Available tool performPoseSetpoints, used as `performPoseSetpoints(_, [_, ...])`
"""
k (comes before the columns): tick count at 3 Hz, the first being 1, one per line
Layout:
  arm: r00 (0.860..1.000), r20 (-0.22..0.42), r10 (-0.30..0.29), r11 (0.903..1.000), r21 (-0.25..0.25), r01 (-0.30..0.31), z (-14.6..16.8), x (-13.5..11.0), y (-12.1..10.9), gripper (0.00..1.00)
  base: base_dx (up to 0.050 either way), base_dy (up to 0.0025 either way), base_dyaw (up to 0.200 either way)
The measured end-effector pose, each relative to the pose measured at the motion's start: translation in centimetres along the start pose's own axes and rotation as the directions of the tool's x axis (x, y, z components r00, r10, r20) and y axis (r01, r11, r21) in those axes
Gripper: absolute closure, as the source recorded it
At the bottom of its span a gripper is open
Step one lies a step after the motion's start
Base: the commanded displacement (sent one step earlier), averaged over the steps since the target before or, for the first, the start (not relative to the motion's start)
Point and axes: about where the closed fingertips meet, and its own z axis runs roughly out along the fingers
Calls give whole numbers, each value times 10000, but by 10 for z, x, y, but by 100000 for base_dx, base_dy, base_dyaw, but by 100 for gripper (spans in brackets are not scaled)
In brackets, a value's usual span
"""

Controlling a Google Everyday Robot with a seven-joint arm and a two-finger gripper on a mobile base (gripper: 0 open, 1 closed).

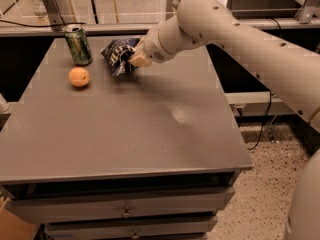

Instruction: Move blue chip bag near green can

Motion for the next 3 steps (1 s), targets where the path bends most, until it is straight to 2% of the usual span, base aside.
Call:
performPoseSetpoints(1, [9997, -95, -228, 9995, -214, 225, 31, -6, -2, 100, 0, 0, 0])
performPoseSetpoints(2, [9996, -89, -266, 9993, -280, 264, 36, -8, -1, 87, 0, 0, 0])
performPoseSetpoints(3, [9996, -85, -272, 9991, -324, 269, 39, -8, 1, 63, 0, 0, 0])
